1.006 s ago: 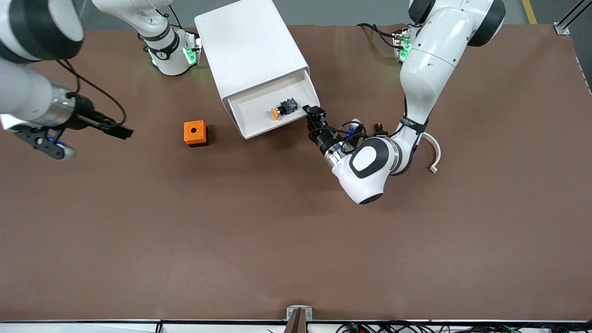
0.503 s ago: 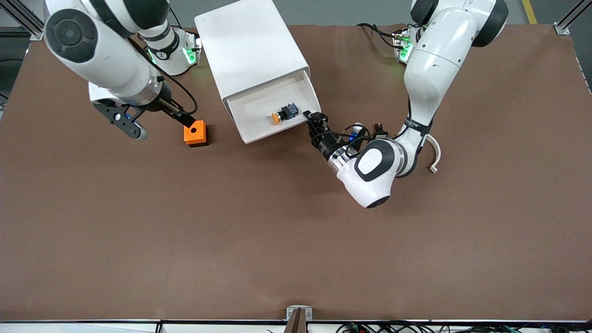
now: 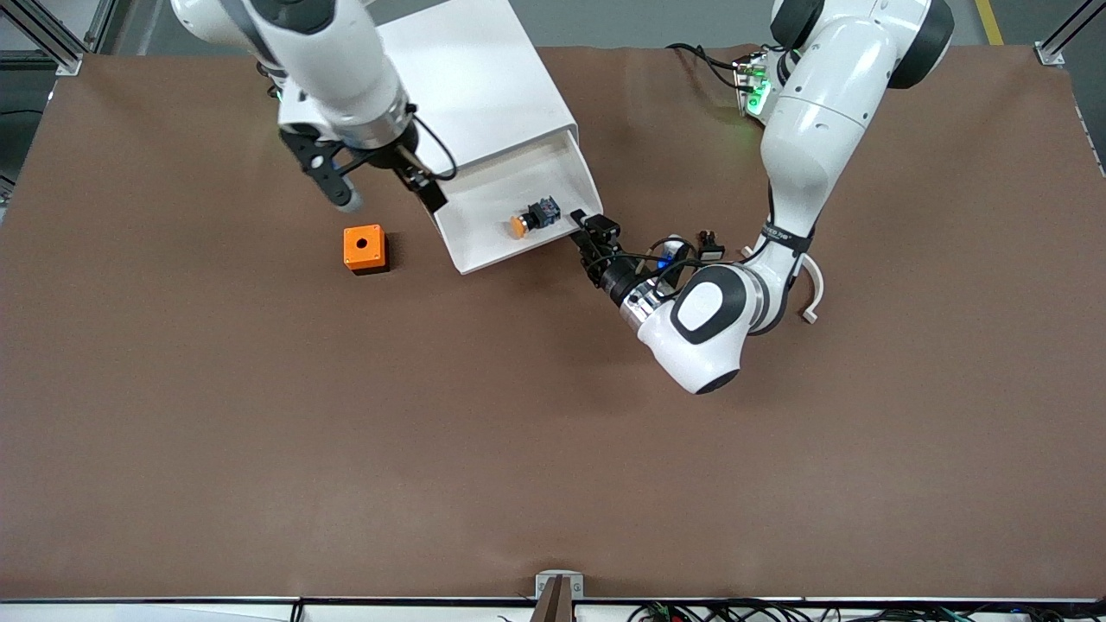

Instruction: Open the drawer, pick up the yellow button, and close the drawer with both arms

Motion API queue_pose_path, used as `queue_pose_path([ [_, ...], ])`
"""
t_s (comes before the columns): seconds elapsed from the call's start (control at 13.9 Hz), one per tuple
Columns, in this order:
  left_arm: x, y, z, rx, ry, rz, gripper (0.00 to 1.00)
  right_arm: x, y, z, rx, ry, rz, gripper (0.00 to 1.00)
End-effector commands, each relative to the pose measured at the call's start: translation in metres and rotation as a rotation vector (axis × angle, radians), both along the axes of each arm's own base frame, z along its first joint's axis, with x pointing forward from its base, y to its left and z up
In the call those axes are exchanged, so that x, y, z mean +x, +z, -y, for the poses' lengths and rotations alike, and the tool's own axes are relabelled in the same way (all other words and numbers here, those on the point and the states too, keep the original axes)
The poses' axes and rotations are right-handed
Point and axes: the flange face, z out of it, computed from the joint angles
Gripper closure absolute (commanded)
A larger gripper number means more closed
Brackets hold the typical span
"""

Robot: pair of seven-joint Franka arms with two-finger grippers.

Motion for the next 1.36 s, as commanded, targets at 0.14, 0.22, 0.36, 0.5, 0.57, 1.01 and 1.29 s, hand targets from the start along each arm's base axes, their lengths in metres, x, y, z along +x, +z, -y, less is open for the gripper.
queue_pose_path([
  [0.14,0.007,0.008,-0.003,-0.129,-0.013,0.091,0.0,-0.021,-0.044,-0.073,-0.021,-0.092,0.038,0.0],
  [0.22,0.008,0.01,-0.004,-0.148,-0.016,0.107,0.0,-0.024,-0.055,-0.083,-0.038,-0.096,0.049,0.0],
  [0.36,0.013,0.011,-0.012,-0.23,-0.033,0.176,0.0,-0.033,-0.08,-0.107,-0.064,-0.106,0.058,0.0],
  [0.5,0.024,0.009,-0.031,-0.321,-0.067,0.291,0.0,-0.042,-0.106,-0.128,-0.097,-0.107,0.079,0.0],
  [0.57,0.027,0.009,-0.036,-0.384,-0.087,0.349,0.0,-0.04,-0.11,-0.13,-0.102,-0.108,0.078,0.0],
  [1.01,0.061,0.013,-0.08,-0.583,-0.341,0.755,0.0,-0.043,-0.129,-0.146,-0.134,-0.107,0.089,0.0],
  [1.29,0.092,0.028,-0.095,-0.606,-0.491,1.044,0.0,-0.044,-0.131,-0.148,-0.134,-0.103,0.089,0.0],
])
